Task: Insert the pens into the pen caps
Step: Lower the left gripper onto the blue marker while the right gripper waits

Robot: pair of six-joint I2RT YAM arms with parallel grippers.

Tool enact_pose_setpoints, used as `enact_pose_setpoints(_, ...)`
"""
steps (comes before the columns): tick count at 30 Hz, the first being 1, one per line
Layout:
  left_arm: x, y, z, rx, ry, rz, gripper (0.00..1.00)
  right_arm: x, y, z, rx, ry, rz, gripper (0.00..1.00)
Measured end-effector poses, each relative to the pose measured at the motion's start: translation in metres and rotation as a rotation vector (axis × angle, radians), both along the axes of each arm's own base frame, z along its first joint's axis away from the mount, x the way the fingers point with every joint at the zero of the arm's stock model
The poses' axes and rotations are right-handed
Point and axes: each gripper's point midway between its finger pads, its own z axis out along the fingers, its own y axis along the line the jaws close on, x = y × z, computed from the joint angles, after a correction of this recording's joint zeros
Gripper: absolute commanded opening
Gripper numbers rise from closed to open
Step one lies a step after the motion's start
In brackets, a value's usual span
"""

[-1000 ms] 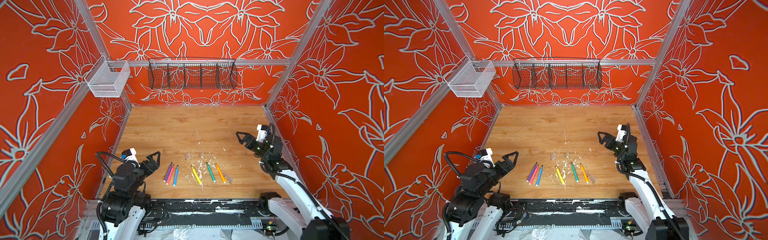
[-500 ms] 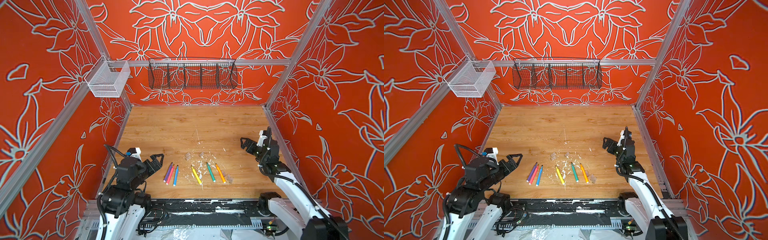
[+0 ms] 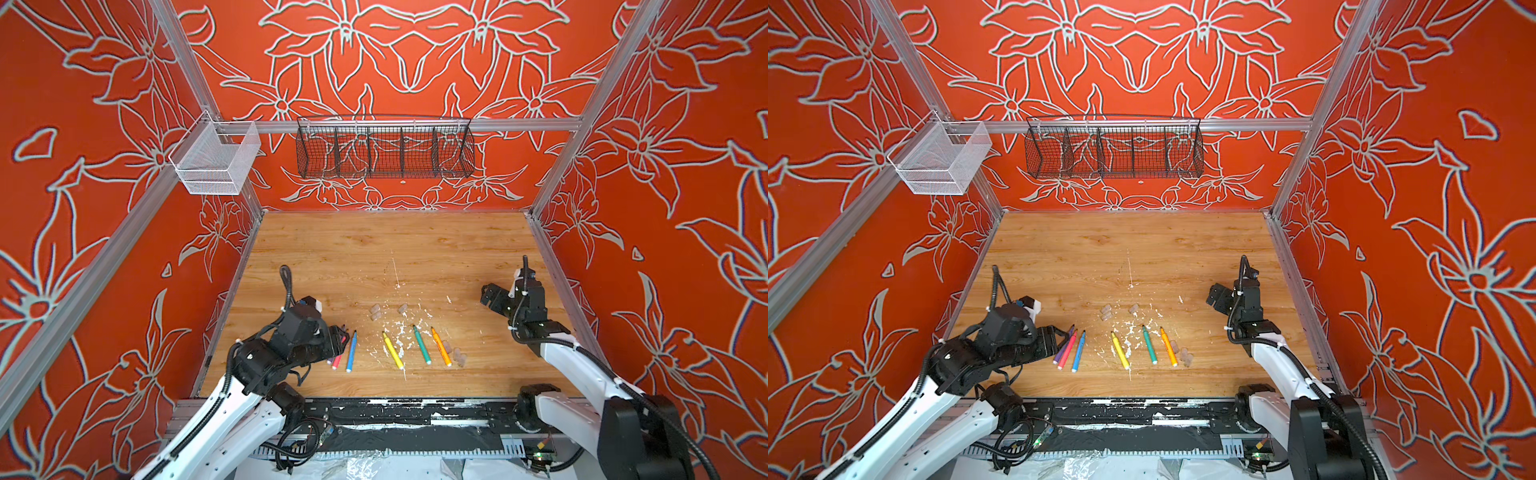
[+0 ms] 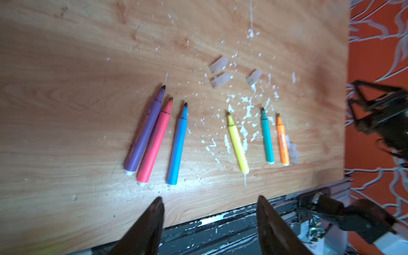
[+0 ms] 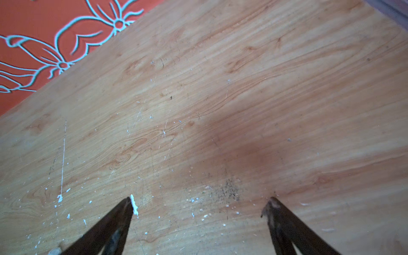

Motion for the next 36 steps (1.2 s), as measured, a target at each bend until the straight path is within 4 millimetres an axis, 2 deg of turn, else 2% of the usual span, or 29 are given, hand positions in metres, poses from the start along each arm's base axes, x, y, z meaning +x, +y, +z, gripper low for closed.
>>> enact_pose_setpoints(3, -0.002, -0.006, -0.023, 0.086, 0.057, -0.019, 0.58, 0.0, 0.002, 0.008, -0.006, -0.033, 0.006, 0.96)
enact_pose_setpoints(6, -0.005, -0.006, -0.046, 0.186, 0.105, -0.027, 0.57, -0.003, 0.005, 0.009, -0.011, -0.039, 0.015, 0.96)
enact_pose_setpoints(14, -0.007, -0.01, -0.085, 0.307, 0.177, -0.043, 0.55, -0.007, 0.011, 0.009, -0.034, -0.05, 0.039, 0.96)
enact_pose_setpoints(16, -0.007, -0.012, -0.092, 0.324, 0.193, -0.049, 0.52, -0.007, 0.012, 0.009, -0.039, -0.05, 0.039, 0.96)
enact_pose_setpoints(29, -0.005, -0.021, -0.124, 0.405, 0.263, -0.078, 0.41, -0.008, 0.016, 0.009, -0.057, -0.051, 0.055, 0.96)
enact_pose_setpoints(36, 0.002, -0.029, -0.125, 0.412, 0.263, -0.072, 0.3, -0.008, 0.018, 0.009, -0.066, -0.05, 0.067, 0.96)
